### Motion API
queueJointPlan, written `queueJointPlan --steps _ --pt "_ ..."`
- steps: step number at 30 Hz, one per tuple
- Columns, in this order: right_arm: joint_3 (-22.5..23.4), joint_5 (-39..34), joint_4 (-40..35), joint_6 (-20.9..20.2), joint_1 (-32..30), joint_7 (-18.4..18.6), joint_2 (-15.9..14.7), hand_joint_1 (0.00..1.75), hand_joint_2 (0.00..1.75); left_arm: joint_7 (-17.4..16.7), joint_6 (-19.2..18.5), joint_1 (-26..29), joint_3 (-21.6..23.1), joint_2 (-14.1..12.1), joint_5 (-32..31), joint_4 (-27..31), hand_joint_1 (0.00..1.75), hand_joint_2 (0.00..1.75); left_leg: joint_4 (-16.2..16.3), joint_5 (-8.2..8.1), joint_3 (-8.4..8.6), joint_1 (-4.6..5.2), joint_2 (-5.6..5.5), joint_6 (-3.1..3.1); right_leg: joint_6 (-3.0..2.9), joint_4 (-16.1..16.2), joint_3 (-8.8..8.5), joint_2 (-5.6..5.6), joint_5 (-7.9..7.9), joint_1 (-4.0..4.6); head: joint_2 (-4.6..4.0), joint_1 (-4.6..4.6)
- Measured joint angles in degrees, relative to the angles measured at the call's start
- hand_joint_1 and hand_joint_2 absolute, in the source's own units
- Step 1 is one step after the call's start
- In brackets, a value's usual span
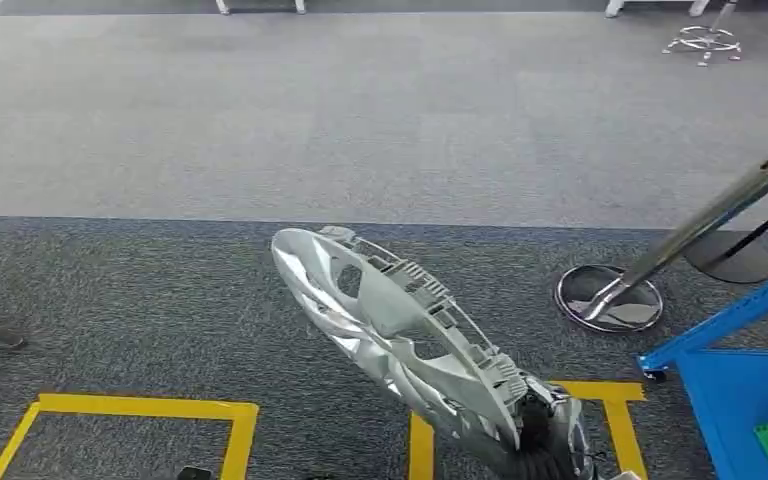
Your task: Take the parts from the cabinet and place them on the table.
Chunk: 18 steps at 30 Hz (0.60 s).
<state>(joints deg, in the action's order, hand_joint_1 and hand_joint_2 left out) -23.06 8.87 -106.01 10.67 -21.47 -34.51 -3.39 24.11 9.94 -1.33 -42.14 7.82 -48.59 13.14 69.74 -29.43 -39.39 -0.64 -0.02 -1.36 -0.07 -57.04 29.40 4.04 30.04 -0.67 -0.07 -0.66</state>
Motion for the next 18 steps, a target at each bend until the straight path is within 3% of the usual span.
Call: queueJointPlan --steps 1,2,3,4,7,8,9,10,12,13,14,15,16,17,18 --pt "0.0 0.0 0.0 0.0 0.0 0.0 0.0 1.75 1.75 0.0 0.0 0.0 0.0 0.0 0.0 0.0 0.00 1.75 -5.2 2.47 2.76 -0.02 1.05 0.03 0.20 0.0 -0.39 0.68 0.27 -0.01 0.00 0.02" --pt "0.0 0.0 0.0 0.0 0.0 0.0 0.0 1.75 1.75 0.0 0.0 0.0 0.0 0.0 -0.1 0.0 0.00 1.75 -9.9 3.74 5.12 0.13 4.13 0.15 0.54 0.0 -0.78 1.26 0.61 0.14 0.00 -0.02" --pt "0.0 0.0 0.0 0.1 0.0 0.0 0.0 1.75 1.75 0.1 0.0 -0.2 -0.1 0.0 -0.1 0.0 0.00 1.75 -10.7 2.89 5.52 0.93 5.50 0.66 1.08 -0.2 -0.21 1.84 1.03 0.64 0.02 -0.07" --pt "0.0 0.0 0.0 0.1 0.0 0.0 0.0 1.75 1.75 0.1 0.0 -0.3 -0.1 0.1 -0.1 0.0 0.00 1.75 -10.7 2.88 5.32 0.79 4.52 1.28 1.37 -0.1 -0.39 2.27 1.22 0.65 0.02 0.11" --pt "0.0 0.1 0.0 0.1 0.1 0.0 0.0 1.75 1.75 0.2 0.0 -0.1 -0.6 0.0 -0.1 0.0 0.00 1.75 -10.9 2.90 5.21 1.04 2.50 2.35 2.26 0.2 -1.68 4.20 1.62 0.39 0.02 -0.04" --pt "0.0 0.1 -0.1 0.1 0.3 0.1 0.0 1.75 1.75 0.2 0.0 0.0 -0.7 0.0 -0.2 0.0 0.00 1.75 -11.3 3.09 5.54 0.77 1.78 2.77 2.63 -0.6 -1.23 2.14 2.55 0.05 0.00 0.19" --pt "0.0 0.2 -0.1 0.2 0.3 0.1 0.0 1.75 1.75 0.2 0.1 -0.1 -0.8 0.0 -0.2 0.0 0.00 1.75 -11.3 3.08 5.57 0.73 1.14 3.27 2.54 -3.9 0.32 -1.22 4.51 -0.05 0.02 0.66" --pt "0.0 0.1 -0.1 0.2 0.2 0.0 0.0 1.75 1.75 0.3 0.1 -0.3 -0.9 0.0 -0.3 0.0 0.00 1.75 -11.3 3.03 5.51 0.74 0.43 3.49 2.53 -8.1 2.49 -2.67 6.25 -0.05 0.00 0.88" --pt "0.0 0.2 -0.1 0.3 0.1 0.1 -0.1 1.75 1.75 0.3 0.0 -0.4 -0.9 0.0 -0.4 0.0 0.00 1.75 -11.3 2.96 5.57 0.95 -1.18 3.68 2.50 -17.2 7.74 -3.87 9.34 0.03 0.02 0.92" --pt "0.0 0.2 0.0 0.3 0.0 0.2 -0.1 1.75 1.75 0.3 0.0 -0.4 -0.9 0.0 -0.5 0.0 0.00 1.75 -11.3 2.92 5.69 1.06 -2.02 3.73 2.45 -19.1 9.35 -3.98 9.03 0.02 0.02 0.96" --pt "0.0 0.2 0.0 0.3 -0.1 0.2 -0.2 1.75 1.75 0.3 0.0 -0.4 -0.9 0.0 -0.6 0.0 0.00 1.75 -11.3 2.88 5.87 1.10 -2.93 3.74 2.30 -17.8 9.44 -4.00 7.00 0.03 0.02 0.87" --pt "0.0 0.2 0.0 0.4 0.0 0.2 -0.2 1.75 1.75 0.3 0.0 -0.3 -0.9 0.0 -0.6 0.0 0.00 1.75 -11.2 2.82 6.10 1.11 -3.80 3.72 2.19 -14.3 8.30 -4.20 4.08 0.02 0.00 0.94" --pt "0.0 0.2 0.0 0.4 0.0 0.2 -0.2 1.75 1.75 0.3 0.0 -0.3 -0.9 0.0 -0.6 0.0 0.00 1.75 -11.2 2.67 6.38 1.08 -4.71 3.62 2.03 -8.7 6.12 -5.02 0.46 -0.06 0.02 0.92" --pt "0.0 0.3 0.0 0.6 0.0 0.2 -0.2 1.75 1.75 0.3 0.1 -0.4 -0.9 0.1 -0.7 0.0 0.00 1.75 -11.2 2.58 6.53 1.02 -5.46 3.47 1.94 -3.9 4.28 -7.00 -2.02 -0.23 0.00 0.96" --pt "0.0 0.3 0.0 0.7 0.0 0.2 -0.2 1.75 1.75 0.3 0.0 -0.4 -0.9 0.1 -0.8 0.0 0.00 1.75 -11.2 2.53 6.32 1.10 -6.02 3.25 1.90 -2.5 3.55 -10.29 -1.28 -0.57 0.02 0.88"
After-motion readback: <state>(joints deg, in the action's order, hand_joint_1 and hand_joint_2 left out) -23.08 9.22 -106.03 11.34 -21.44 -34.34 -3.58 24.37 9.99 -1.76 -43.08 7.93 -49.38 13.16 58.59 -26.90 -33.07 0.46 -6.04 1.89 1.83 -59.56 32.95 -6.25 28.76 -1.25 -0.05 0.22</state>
